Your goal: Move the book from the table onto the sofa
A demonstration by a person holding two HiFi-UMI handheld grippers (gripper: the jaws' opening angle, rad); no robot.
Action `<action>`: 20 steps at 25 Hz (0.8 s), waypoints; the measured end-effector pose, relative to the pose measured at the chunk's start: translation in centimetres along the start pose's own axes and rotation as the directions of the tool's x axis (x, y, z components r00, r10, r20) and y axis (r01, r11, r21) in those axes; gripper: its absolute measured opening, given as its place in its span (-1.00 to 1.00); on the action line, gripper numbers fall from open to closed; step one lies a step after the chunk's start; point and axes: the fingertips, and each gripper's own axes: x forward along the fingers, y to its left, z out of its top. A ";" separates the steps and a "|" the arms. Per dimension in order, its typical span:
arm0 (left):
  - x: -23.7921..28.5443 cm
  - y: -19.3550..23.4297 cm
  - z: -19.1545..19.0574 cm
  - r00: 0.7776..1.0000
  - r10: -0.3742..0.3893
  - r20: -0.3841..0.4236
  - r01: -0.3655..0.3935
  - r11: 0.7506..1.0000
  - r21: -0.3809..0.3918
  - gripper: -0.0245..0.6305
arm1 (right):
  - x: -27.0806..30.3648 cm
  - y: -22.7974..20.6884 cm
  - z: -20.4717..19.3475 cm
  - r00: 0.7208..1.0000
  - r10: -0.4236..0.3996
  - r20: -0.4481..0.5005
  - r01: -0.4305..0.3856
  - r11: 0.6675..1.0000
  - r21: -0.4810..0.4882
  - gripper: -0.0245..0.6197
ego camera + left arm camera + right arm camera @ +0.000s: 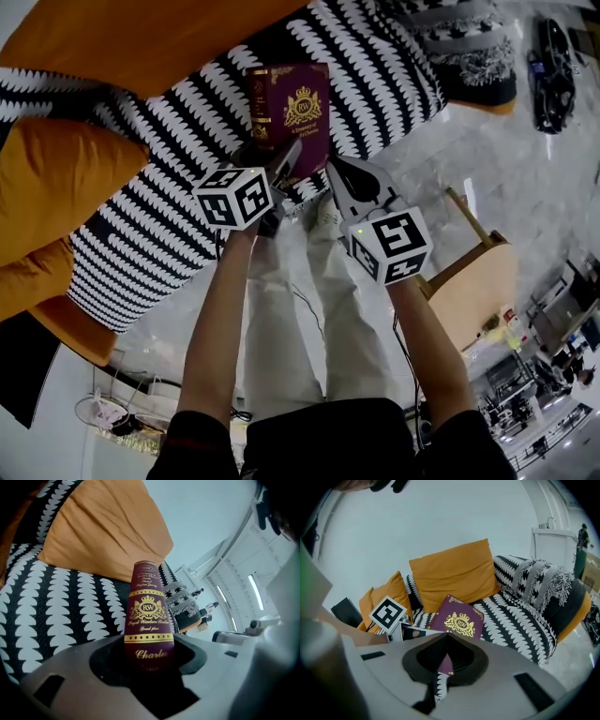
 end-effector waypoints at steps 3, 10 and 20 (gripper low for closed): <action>0.0 0.3 0.0 1.000 0.009 -0.006 -0.009 1.000 -0.001 -0.19 | 0.1 0.2 -0.1 1.000 0.002 -0.005 -0.002 1.000 -0.004 -0.88; 0.1 0.6 -0.4 0.998 0.052 -0.030 -0.052 0.998 0.020 -0.03 | -0.1 0.1 0.0 1.000 0.005 -0.001 -0.005 1.000 -0.007 -0.88; -1.0 3.9 0.0 0.982 0.191 -0.012 -0.190 0.980 0.057 0.19 | 0.6 0.6 -0.6 1.000 0.010 -0.023 -0.011 1.000 -0.016 -0.88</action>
